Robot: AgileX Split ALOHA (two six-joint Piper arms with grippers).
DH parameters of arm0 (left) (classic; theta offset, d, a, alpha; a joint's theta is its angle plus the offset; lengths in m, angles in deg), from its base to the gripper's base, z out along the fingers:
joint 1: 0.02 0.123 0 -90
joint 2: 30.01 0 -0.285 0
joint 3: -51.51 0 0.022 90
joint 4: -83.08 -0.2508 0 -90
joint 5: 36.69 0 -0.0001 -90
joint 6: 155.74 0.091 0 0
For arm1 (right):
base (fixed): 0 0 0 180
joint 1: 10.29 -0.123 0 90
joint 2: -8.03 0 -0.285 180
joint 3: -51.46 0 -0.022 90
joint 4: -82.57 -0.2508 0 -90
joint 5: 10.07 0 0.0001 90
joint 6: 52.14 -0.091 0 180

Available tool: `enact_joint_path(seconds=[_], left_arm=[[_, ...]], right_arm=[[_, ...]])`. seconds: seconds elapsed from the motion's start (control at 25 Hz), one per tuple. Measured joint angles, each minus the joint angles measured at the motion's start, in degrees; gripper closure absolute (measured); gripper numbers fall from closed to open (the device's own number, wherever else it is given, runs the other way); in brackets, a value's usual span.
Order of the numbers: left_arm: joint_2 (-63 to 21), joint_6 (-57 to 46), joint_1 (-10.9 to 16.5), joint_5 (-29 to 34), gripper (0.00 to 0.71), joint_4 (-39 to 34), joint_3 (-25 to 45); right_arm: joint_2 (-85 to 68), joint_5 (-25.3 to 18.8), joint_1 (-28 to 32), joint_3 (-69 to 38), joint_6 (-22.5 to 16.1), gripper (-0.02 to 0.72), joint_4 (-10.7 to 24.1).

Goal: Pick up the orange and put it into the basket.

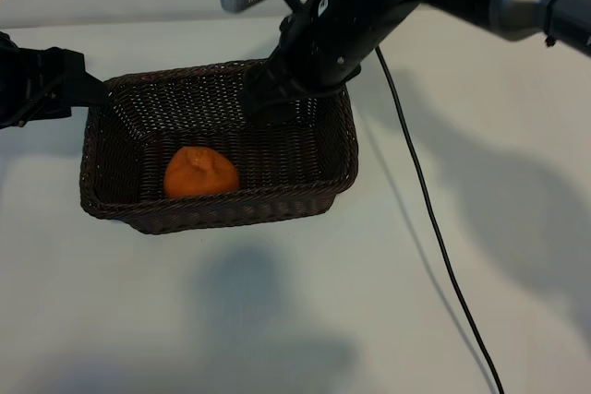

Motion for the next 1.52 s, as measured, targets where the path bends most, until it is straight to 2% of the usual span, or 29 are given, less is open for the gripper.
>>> enact_joint_path(seconds=[0.2,0.32,0.56,0.88,1.16,1.4,1.52], left_arm=[[0.0,0.0,0.0,-0.1,0.171,0.0,0.0],[0.0,0.1,0.0,-0.2,0.171,0.4,0.0],[0.0,1.7,0.0,-0.2,0.171,2.9,0.0],[0.0,1.9,0.0,-0.2,0.171,3.0,0.0],[0.0,2.1,0.0,-0.2,0.171,3.0,0.0],[0.0,3.1,0.0,-0.2,0.171,3.1,0.0],[0.0,3.2,0.0,-0.2,0.171,3.2,0.0]], right_arm=[[-0.1,-4.8,0.0,4.1,-2.3,0.058,0.8],[-0.1,-6.1,0.0,5.0,-2.6,0.065,0.7],[-0.1,-6.8,0.0,5.0,-2.7,0.082,0.6],[-0.1,-9.1,0.0,5.0,-4.1,0.099,0.5],[-0.1,-9.4,0.0,5.0,-4.4,0.103,0.5],[-0.1,-9.5,0.0,5.6,-6.7,0.105,1.0],[-0.1,-9.5,0.0,5.6,-9.5,0.105,3.3]])
